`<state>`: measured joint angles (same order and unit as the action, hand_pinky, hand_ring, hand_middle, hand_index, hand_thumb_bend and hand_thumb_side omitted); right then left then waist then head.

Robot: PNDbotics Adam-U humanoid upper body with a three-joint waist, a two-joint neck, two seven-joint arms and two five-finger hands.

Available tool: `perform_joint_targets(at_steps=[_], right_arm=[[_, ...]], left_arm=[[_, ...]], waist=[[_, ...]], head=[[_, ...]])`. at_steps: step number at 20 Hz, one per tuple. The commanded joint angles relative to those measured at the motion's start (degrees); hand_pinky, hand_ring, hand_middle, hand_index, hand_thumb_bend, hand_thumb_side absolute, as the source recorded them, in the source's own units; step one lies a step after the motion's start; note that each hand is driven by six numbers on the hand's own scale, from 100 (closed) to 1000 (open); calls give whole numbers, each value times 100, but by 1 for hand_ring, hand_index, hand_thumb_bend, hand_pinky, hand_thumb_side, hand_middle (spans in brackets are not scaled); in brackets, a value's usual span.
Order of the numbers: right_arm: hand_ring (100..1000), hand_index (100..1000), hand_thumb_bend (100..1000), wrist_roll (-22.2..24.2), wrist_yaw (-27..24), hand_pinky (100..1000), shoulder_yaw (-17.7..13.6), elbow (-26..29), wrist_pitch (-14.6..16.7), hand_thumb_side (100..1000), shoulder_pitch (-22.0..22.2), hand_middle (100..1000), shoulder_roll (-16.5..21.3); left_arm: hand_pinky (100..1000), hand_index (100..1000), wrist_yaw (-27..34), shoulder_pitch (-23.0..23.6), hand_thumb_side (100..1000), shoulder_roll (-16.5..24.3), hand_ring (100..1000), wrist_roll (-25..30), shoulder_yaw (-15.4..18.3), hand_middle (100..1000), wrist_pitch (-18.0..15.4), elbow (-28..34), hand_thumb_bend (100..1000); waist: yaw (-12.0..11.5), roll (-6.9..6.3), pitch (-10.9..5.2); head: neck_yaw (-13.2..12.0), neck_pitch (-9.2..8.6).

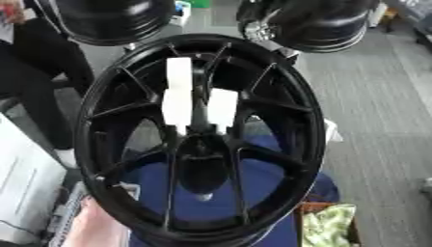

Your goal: Pull the pin out of the wheel hub.

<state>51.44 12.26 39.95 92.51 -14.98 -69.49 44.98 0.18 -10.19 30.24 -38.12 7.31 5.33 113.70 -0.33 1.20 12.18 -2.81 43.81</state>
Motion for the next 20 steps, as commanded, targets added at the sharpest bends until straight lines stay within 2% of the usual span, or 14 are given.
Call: perform_joint_targets(at_steps=[1, 10, 20], right_arm=[[897, 932, 100, 52, -87, 899, 41, 66, -72, 872, -147, 893, 1], [900, 937, 100, -259, 231, 898, 161, 808, -952, 754, 7, 899, 105], [896, 942, 100, -262, 226, 895, 249, 1109, -1212, 764, 150, 897, 166]], left_arm=[[658, 767, -10, -36, 719, 163, 960, 11, 18, 714, 0, 90, 528], [657, 766, 18, -20, 720, 150, 963, 38, -14, 714, 13, 90, 526], [656, 765, 34, 2, 722, 141, 965, 52, -27, 714, 24, 90, 524]], waist=[[-2, 38, -194], [-12, 32, -170], [-7, 52, -140]], head=[[25, 31], [-42, 31], [-86, 31]])
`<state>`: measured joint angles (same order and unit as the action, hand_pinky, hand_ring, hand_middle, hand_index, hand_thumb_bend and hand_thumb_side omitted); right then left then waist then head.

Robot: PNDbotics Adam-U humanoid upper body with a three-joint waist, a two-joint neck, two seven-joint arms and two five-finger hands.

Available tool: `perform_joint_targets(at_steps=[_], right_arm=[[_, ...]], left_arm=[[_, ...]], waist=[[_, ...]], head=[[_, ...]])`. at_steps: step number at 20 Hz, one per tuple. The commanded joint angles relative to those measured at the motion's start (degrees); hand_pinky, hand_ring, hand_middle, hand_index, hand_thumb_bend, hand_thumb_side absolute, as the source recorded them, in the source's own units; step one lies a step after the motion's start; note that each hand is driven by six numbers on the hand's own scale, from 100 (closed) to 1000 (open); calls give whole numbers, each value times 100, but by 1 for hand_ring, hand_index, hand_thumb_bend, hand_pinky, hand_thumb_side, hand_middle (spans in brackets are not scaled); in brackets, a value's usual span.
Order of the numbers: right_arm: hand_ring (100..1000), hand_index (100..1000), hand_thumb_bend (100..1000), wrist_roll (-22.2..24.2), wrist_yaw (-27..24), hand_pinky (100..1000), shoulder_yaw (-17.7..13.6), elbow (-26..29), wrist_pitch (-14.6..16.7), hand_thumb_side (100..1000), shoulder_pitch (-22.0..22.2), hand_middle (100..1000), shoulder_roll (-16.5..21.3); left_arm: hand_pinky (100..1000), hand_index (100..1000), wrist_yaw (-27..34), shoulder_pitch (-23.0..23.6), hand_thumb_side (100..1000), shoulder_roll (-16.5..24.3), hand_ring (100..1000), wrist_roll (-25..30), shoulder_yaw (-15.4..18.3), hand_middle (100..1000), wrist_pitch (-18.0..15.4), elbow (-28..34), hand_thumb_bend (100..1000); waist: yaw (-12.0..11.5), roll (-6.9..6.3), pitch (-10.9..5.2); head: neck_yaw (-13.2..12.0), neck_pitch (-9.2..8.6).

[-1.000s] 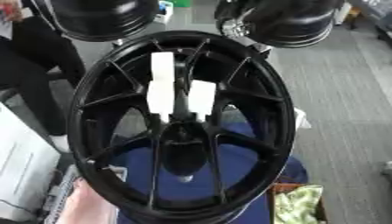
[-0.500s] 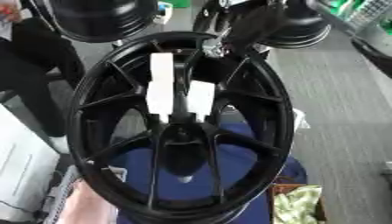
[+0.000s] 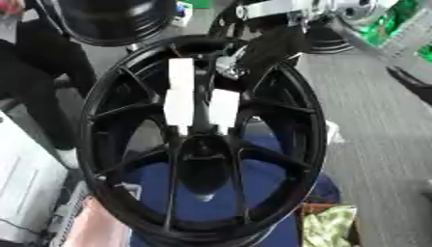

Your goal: Pull the pin out of the wheel hub.

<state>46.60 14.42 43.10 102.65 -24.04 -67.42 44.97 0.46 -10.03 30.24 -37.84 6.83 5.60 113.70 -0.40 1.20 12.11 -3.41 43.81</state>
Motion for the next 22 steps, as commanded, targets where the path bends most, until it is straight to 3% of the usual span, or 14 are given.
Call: perform_joint_targets(at_steps=[1, 4, 5, 7, 8, 10, 11, 22], right_arm=[[897, 941, 100, 223, -4, 895, -61, 87, -359, 769, -24, 897, 186], [902, 946, 100, 259, -23, 897, -37, 125, -504, 726, 31, 898, 227], [902, 950, 100, 279, -31, 897, -29, 155, -549, 644, 49, 897, 239], [902, 949, 100, 323, -73, 897, -20, 240, -642, 621, 82, 895, 270], [904, 947, 100, 359, -99, 900, -3, 285, -681, 529, 103, 891, 287], [904, 949, 100, 443, -147, 902, 20, 393, -752, 515, 137, 888, 321], [898, 946, 157, 477, -147, 901, 27, 457, -779, 489, 142, 875, 334], [899, 949, 123, 536, 45, 901, 73, 780, -991, 659, 191, 869, 341]], left_arm=[[655, 765, 7, -10, 721, 141, 965, 24, 21, 714, -2, 90, 524], [656, 765, 12, -13, 721, 143, 966, 30, 16, 715, -5, 90, 524], [656, 766, 13, -15, 721, 144, 966, 34, 14, 715, -7, 90, 526], [655, 765, 17, -15, 721, 142, 966, 38, 12, 715, -5, 90, 526], [656, 766, 18, -16, 723, 144, 966, 40, 12, 715, -6, 90, 525], [656, 766, 20, -14, 721, 146, 966, 42, 11, 715, -7, 90, 526], [656, 766, 23, -14, 721, 146, 966, 43, 10, 715, -6, 90, 526], [655, 766, 39, -24, 718, 136, 968, 71, -9, 716, -3, 90, 526]], waist=[[0, 55, -128], [3, 62, -125], [3, 64, -127], [3, 67, -131], [2, 69, -134], [-2, 71, -140], [-4, 71, -141], [-24, 80, -135]], head=[[-38, 31], [-49, 31], [-46, 31], [-41, 31], [-36, 31], [-26, 31], [-23, 31], [15, 31]])
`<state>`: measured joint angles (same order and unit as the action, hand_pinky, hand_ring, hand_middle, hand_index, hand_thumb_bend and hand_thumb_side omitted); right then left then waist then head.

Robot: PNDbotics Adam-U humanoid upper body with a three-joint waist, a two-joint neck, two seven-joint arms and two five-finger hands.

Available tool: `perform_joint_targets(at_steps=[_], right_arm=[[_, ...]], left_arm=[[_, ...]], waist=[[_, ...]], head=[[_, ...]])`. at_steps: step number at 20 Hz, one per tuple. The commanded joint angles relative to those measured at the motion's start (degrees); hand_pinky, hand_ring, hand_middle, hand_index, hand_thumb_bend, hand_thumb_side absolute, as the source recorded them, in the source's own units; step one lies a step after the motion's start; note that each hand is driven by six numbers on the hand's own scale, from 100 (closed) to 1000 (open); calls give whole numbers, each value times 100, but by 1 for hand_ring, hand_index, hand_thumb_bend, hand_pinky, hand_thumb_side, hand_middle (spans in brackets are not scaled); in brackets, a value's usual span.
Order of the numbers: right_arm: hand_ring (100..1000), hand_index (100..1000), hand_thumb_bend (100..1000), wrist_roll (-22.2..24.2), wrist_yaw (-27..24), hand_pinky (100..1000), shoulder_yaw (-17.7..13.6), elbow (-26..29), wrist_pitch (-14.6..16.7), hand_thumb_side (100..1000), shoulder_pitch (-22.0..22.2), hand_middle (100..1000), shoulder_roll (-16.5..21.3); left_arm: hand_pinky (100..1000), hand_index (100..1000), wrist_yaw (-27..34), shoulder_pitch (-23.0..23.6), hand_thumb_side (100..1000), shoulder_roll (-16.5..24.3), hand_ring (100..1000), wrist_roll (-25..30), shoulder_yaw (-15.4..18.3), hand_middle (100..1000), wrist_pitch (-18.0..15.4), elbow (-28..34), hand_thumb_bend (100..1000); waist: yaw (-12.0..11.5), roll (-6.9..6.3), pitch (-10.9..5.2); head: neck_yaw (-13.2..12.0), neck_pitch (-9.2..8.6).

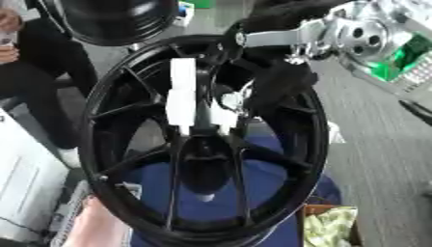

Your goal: Pull the pin out of the wheel hub.

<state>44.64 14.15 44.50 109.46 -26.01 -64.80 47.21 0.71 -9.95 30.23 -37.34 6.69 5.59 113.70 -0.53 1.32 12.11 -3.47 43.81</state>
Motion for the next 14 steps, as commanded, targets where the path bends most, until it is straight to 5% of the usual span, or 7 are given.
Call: perform_joint_targets(at_steps=[1, 9, 14], right_arm=[[899, 948, 116, 733, 100, 900, -58, 106, -816, 701, -74, 867, 104], [911, 953, 158, 733, 464, 909, 75, -202, -977, 725, 61, 874, -27], [915, 955, 207, 733, 434, 916, 80, -388, -938, 636, 150, 882, -88]], left_arm=[[655, 766, 14, -32, 717, 137, 968, 22, 5, 716, -2, 90, 526], [655, 766, 19, -36, 717, 124, 969, 32, -1, 716, -16, 90, 526], [654, 765, 33, -47, 714, 113, 971, 41, -6, 717, -17, 90, 525]], waist=[[-12, 70, -135], [-39, 80, -122], [-51, 74, -101]], head=[[28, 31], [71, 31], [72, 31]])
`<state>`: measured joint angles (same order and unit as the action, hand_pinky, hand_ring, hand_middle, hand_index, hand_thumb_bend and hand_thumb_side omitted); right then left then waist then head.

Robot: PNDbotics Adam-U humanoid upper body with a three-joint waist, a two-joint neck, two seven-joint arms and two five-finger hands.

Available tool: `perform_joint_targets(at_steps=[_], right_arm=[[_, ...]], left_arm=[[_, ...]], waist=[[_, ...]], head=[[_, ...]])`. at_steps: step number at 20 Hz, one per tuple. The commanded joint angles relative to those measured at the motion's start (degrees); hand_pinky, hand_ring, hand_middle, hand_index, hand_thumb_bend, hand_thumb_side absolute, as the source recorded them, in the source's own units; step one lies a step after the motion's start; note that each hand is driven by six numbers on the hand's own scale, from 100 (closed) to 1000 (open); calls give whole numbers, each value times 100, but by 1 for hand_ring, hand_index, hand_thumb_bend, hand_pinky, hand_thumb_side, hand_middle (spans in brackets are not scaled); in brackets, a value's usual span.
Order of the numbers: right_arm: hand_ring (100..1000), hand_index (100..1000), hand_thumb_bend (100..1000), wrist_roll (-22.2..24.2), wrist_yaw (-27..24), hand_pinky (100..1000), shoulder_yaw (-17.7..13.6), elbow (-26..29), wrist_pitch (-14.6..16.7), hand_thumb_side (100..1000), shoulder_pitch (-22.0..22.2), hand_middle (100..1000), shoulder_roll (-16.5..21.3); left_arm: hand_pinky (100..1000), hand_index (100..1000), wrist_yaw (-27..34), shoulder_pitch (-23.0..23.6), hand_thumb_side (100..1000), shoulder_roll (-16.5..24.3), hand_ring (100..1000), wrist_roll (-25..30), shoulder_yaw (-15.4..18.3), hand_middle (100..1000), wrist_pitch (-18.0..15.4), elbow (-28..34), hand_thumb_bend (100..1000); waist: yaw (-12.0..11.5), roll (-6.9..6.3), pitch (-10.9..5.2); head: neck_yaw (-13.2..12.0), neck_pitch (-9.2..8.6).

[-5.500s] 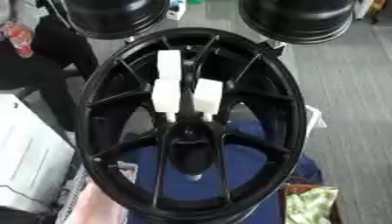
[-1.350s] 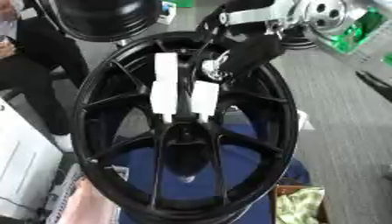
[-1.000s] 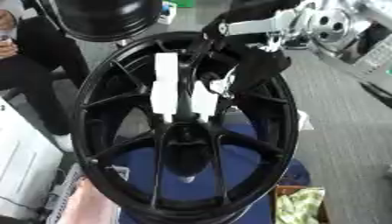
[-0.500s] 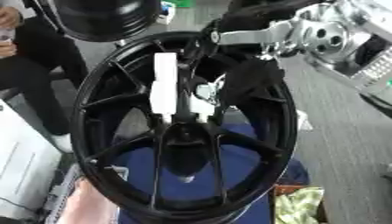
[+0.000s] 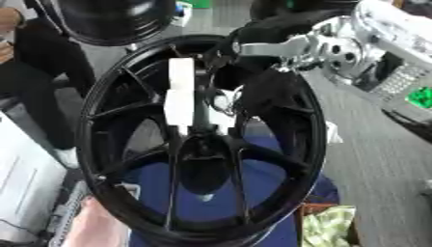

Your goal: Pull the pin out of the wheel hub.

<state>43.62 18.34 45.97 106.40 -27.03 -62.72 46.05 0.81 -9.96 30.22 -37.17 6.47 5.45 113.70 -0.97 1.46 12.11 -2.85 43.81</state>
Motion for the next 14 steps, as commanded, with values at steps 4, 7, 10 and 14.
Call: perform_joint_targets(at_steps=[4, 7, 10, 14], right_arm=[[914, 952, 293, 835, -95, 917, -43, -189, -824, 519, -24, 881, -29], [915, 954, 298, 835, -62, 918, -47, -267, -810, 529, 0, 882, -57], [917, 954, 301, 827, 31, 918, -46, -398, -776, 558, 55, 882, -98], [914, 952, 285, 759, 157, 916, -63, -626, -719, 583, 132, 879, -142]], left_arm=[[654, 765, 34, -41, 714, 103, 971, 26, 19, 717, 0, 90, 525], [654, 765, 38, -39, 713, 99, 972, 23, 21, 717, 2, 90, 525], [654, 765, 43, -41, 711, 83, 973, 33, 12, 717, 2, 90, 524], [653, 764, 53, -33, 713, 67, 973, 32, 14, 718, 4, 90, 522]], waist=[[-20, 54, -91], [-28, 52, -83], [-41, 49, -66], [-55, 41, -38]], head=[[26, 31], [31, 31], [36, 31], [46, 31]])
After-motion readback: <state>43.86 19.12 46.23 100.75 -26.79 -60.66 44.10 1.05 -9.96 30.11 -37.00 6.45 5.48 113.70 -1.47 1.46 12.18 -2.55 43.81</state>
